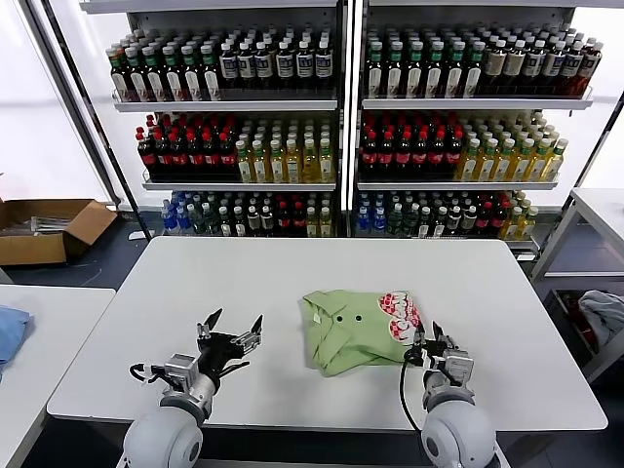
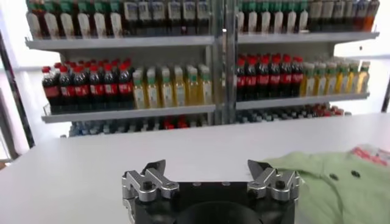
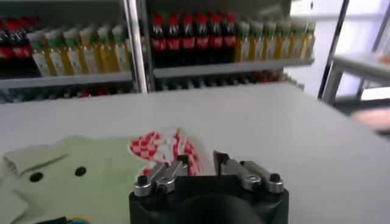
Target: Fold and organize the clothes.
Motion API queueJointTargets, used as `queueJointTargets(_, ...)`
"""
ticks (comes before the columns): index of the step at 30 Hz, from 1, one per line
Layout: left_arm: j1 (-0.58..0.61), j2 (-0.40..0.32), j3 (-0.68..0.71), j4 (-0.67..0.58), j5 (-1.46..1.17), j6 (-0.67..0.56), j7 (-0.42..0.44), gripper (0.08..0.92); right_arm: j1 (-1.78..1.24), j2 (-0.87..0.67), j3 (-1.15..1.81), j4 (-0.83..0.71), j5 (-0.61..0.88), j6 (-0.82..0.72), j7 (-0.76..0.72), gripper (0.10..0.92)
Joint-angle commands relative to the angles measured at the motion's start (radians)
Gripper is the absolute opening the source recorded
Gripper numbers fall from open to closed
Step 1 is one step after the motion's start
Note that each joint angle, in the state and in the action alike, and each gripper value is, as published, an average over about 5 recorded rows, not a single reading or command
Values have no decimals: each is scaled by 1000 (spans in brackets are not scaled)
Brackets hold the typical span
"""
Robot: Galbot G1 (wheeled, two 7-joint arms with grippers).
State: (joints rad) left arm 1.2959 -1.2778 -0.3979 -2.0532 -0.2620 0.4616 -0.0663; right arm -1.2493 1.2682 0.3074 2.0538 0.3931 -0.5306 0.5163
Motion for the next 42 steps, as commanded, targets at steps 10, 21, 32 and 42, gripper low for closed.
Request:
queueJointTargets(10,37,-28,-18,-8,-8,-57,-36,823,-23,73,-186,-66,-126,-49,22,681)
queueJointTargets(21,35,-35,-3,14,-8,-56,-32,823,-45,77,-150,-121,-71,-47,47,822)
queueJointTargets(32,46,-31,1,11,-5,-55,-25,823,-68,102,-114,-87,83,-33,43,823)
queueJointTargets(42,60,-35,6,7,7,-54,-21,823,-45,67,-97,127,-113,13,-16,823)
